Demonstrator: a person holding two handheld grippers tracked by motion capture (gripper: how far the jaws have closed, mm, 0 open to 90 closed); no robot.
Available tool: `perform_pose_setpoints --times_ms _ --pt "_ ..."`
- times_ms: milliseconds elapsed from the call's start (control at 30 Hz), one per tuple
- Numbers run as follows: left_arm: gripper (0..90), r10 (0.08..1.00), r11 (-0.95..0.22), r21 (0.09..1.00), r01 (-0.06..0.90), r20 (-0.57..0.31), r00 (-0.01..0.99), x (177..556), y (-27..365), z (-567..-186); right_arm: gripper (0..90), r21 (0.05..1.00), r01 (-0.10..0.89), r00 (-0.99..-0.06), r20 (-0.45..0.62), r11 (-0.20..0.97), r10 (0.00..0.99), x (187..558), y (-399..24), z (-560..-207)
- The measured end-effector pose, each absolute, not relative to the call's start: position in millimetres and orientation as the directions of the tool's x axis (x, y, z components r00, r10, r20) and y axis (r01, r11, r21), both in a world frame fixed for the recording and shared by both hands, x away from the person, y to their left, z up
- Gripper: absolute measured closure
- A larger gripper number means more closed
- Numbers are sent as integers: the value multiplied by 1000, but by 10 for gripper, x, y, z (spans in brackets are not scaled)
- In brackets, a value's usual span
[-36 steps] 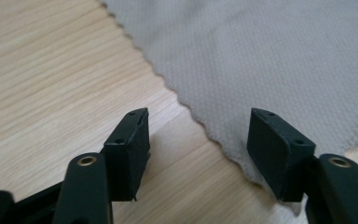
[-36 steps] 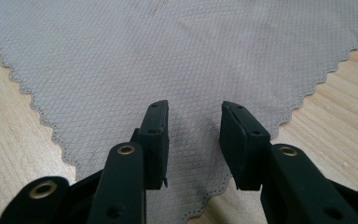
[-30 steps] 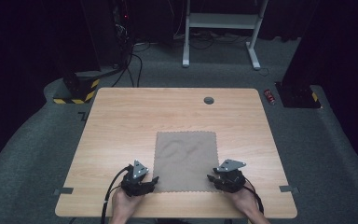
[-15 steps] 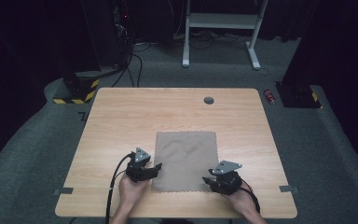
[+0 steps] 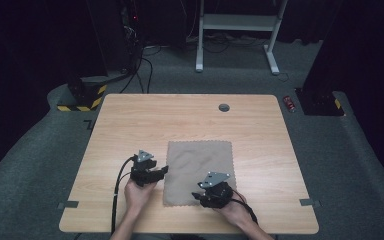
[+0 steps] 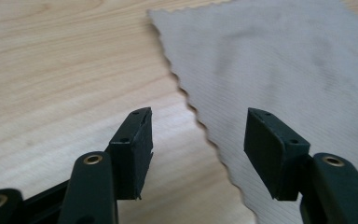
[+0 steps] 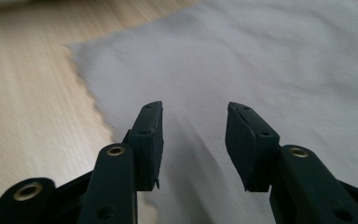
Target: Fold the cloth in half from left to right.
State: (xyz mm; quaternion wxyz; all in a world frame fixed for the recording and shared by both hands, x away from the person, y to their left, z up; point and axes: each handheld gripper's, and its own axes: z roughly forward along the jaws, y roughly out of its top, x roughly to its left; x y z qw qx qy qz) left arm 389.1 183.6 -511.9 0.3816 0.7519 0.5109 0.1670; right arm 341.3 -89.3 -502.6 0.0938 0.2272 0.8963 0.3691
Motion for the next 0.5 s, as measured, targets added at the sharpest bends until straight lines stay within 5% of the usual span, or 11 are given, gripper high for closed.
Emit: perform_pose_setpoints --times_ms 167,500 --pt "435 898 -170 752 637 -148 415 4053 1834 -5098 565 695 332 -889 6 637 457 3390 -721 -5056" --pt "463 913 -83 736 672 -214 348 4318 1918 -5140 714 721 264 -924 -1 640 382 3297 -496 -5049"
